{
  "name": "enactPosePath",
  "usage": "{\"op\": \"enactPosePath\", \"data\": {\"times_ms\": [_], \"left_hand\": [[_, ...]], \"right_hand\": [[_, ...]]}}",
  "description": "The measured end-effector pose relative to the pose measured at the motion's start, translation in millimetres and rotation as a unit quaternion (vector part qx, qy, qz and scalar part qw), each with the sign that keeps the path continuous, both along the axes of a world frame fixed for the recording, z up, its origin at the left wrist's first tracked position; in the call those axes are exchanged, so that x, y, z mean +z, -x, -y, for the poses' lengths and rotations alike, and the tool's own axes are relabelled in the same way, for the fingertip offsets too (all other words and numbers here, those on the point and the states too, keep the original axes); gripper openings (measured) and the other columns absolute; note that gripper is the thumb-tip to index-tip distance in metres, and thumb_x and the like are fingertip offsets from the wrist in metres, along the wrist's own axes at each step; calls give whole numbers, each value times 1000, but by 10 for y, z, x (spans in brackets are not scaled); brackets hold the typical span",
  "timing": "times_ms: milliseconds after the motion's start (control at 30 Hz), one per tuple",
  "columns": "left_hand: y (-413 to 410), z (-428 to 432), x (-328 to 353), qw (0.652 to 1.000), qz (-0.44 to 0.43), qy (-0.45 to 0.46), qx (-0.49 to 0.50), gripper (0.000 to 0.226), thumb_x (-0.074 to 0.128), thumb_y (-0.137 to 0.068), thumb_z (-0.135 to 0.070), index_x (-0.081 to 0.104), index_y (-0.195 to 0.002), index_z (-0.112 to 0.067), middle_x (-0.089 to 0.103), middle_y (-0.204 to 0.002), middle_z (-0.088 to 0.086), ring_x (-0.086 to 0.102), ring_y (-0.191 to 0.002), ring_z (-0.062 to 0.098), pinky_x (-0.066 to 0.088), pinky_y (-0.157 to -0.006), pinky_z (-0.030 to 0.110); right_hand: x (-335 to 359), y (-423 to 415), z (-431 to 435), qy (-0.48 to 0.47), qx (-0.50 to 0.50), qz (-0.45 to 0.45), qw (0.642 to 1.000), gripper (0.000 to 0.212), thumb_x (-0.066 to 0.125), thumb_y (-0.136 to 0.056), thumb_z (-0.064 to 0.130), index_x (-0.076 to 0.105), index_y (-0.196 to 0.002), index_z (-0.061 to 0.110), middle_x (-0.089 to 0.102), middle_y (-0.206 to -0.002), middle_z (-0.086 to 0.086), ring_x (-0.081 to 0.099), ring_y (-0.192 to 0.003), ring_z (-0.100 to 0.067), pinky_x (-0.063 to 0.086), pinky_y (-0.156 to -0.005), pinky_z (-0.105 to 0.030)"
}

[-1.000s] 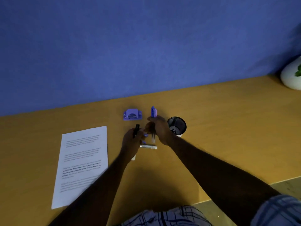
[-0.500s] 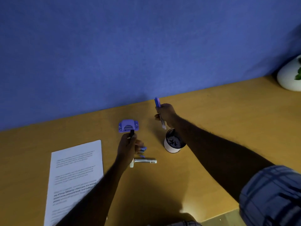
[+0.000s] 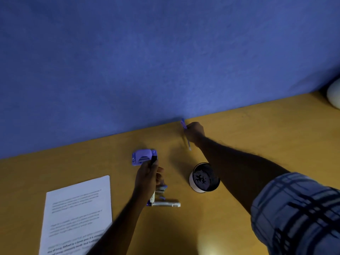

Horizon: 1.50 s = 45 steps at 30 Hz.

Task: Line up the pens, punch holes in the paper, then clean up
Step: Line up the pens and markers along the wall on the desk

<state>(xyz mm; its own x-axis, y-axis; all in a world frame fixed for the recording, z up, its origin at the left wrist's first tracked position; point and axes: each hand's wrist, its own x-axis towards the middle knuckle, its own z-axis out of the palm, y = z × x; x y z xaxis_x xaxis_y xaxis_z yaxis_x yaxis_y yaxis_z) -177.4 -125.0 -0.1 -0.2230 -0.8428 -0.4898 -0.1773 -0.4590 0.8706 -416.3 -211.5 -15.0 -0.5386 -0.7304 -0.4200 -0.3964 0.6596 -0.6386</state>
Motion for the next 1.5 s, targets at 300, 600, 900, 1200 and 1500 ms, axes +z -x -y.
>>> {"op": "enactPosePath", "data": {"times_ms": [300,600,900,1200,1500], "left_hand": [[118,3,18,1000,-4,-2,-5,33,53,-98,-31,57,-98,2,57,-59,-2,52,-59,29,52,-67,57],[153,20,36,1000,14,-2,-19,30,53,-97,-33,59,-96,-4,58,-62,2,53,-56,22,53,-66,51],[148,36,5,1000,19,1,-22,32,53,-97,-35,59,-99,-4,58,-64,1,54,-54,17,54,-62,46],[164,71,-87,1000,9,-9,-23,35,54,-95,-41,60,-95,-6,55,-60,3,51,-49,17,55,-59,48],[235,122,-79,999,19,25,-21,28,53,-97,-33,60,-97,-6,63,-71,3,56,-54,12,50,-56,40]], "right_hand": [[-126,88,50,-15,-10,-33,999,24,58,-87,18,72,-102,6,70,-101,-13,65,-92,-30,53,-71,-37],[-193,172,56,-6,-38,-65,997,27,59,-88,28,70,-99,5,71,-97,-12,68,-89,-29,58,-73,-38],[-240,90,113,-31,21,-117,992,58,75,-74,47,60,-113,6,63,-111,-12,60,-103,-32,49,-74,-38],[-262,110,127,-16,20,-108,994,39,69,-76,27,61,-110,8,64,-107,-13,62,-100,-30,56,-85,-47],[-279,112,118,-6,25,-95,995,45,72,-78,34,60,-112,8,64,-106,-10,61,-97,-26,57,-81,-43]]}}
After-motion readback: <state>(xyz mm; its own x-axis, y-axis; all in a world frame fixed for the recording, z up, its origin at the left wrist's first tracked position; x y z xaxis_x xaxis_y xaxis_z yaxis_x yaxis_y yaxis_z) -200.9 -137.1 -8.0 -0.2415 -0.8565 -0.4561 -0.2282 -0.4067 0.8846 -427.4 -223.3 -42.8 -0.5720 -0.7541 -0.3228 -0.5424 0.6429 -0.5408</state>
